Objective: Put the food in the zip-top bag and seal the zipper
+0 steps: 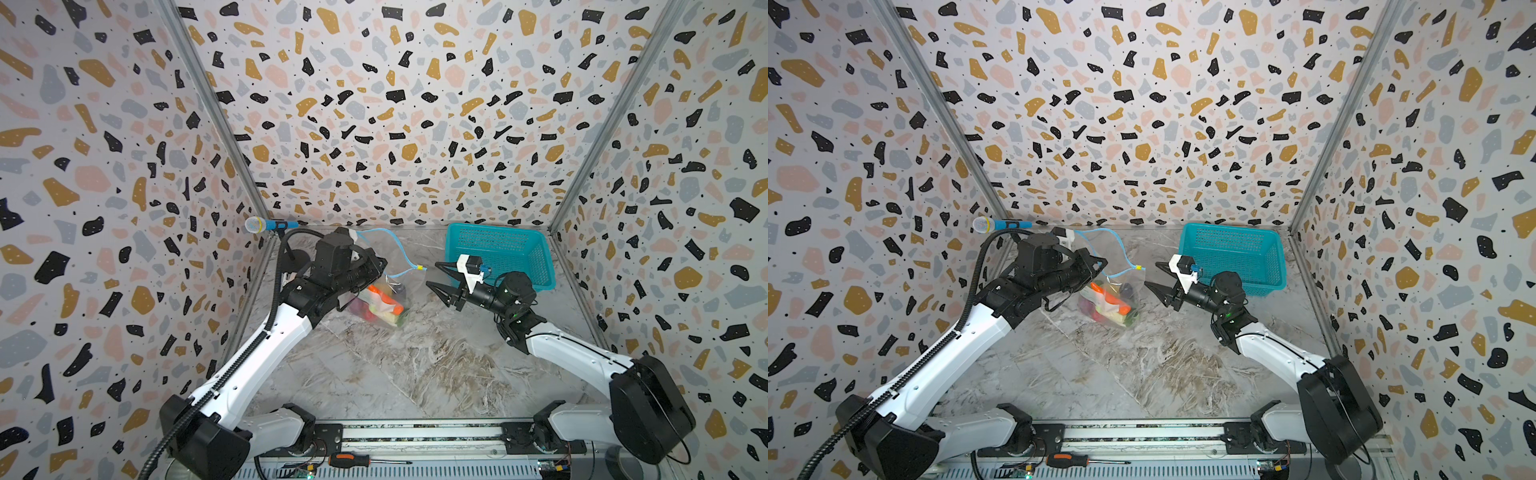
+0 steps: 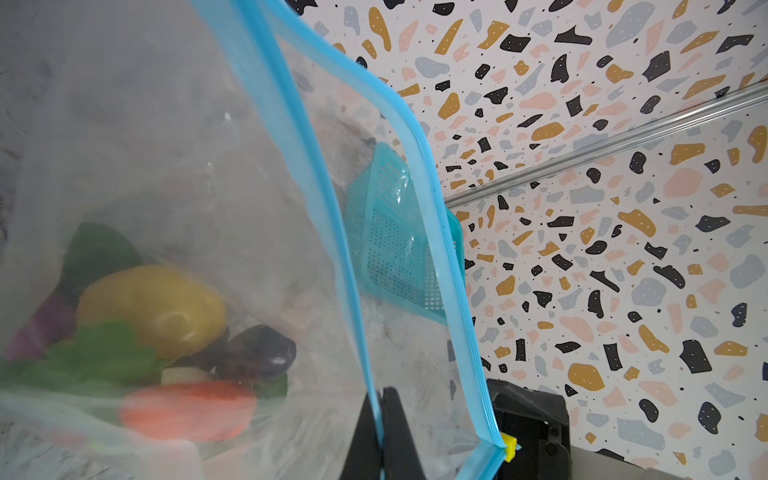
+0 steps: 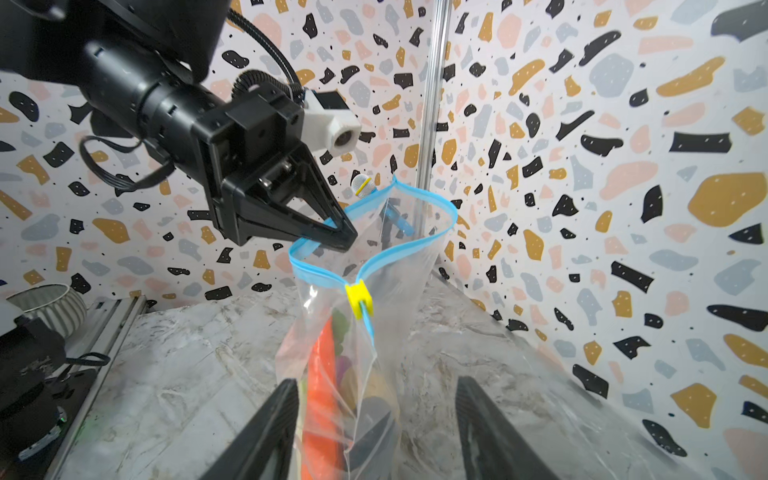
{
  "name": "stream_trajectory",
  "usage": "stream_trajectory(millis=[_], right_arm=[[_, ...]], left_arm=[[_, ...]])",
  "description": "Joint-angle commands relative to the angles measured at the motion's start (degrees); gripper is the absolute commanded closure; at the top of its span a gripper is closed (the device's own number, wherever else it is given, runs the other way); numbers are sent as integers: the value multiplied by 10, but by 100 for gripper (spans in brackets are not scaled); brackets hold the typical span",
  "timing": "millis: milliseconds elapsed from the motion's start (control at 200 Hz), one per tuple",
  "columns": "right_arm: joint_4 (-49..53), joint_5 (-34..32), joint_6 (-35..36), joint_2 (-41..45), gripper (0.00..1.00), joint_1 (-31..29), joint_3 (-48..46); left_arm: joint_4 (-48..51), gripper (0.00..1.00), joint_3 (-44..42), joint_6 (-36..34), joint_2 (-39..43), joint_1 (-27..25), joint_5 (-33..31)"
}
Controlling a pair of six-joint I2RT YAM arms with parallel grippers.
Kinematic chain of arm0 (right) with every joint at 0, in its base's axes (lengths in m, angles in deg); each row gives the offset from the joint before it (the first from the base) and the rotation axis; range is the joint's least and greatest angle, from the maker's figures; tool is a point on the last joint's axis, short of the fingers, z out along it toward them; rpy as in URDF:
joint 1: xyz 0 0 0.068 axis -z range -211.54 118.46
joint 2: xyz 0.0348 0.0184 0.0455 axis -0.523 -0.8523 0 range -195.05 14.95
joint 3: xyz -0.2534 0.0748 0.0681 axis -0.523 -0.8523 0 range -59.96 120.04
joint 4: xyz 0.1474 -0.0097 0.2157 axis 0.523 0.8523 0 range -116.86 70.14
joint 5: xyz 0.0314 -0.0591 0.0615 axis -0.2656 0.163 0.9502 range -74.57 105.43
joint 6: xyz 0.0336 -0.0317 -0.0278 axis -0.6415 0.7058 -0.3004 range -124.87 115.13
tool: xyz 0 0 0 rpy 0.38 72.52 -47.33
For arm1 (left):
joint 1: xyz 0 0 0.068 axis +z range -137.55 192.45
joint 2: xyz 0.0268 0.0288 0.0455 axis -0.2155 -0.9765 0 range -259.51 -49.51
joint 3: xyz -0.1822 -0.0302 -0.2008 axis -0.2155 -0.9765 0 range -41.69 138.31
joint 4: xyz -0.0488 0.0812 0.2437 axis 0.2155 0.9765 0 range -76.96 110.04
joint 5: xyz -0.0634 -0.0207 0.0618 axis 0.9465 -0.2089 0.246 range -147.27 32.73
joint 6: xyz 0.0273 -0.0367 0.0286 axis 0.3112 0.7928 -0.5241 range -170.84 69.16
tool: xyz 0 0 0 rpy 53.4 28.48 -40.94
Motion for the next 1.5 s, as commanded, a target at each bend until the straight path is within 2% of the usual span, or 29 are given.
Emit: stream_trajectory(millis=[0, 360, 551, 666, 776, 946, 1061, 1156, 1341, 1432, 1497], right_arm=[[-108, 47, -53, -20, 41, 2, 16], [-119, 70, -58, -72, 59, -8, 50], [-121, 79, -60, -87, 85, -14, 67], [-117, 80, -57, -87, 95, -16, 69], [-103, 80, -47, -83, 100, -19, 74], [-75, 91, -26, -78, 100, -22, 87], [-23, 96, 17, -70, 100, -23, 106], [33, 109, 68, -64, 100, -23, 130], [134, 165, 155, -77, 100, -20, 203], [159, 187, 173, -87, 100, -17, 233], [175, 210, 183, -95, 100, -11, 255]], left_arm=[[-28, 100, -7, -5, 11, 2, 13], [-28, 100, -6, -5, 13, 2, 12], [-26, 100, -7, -5, 14, 2, 11], [-26, 100, -6, -5, 16, 2, 11], [-26, 100, -8, -5, 17, 2, 11], [-24, 100, -10, -11, 21, 2, 9], [22, 100, 16, -54, 15, 7, -11], [71, 89, 61, -124, 2, 20, -19], [94, 58, 106, -192, -4, 40, -27], [98, 47, 131, -242, -9, 48, -12], [111, 44, 161, -283, -17, 51, -20]])
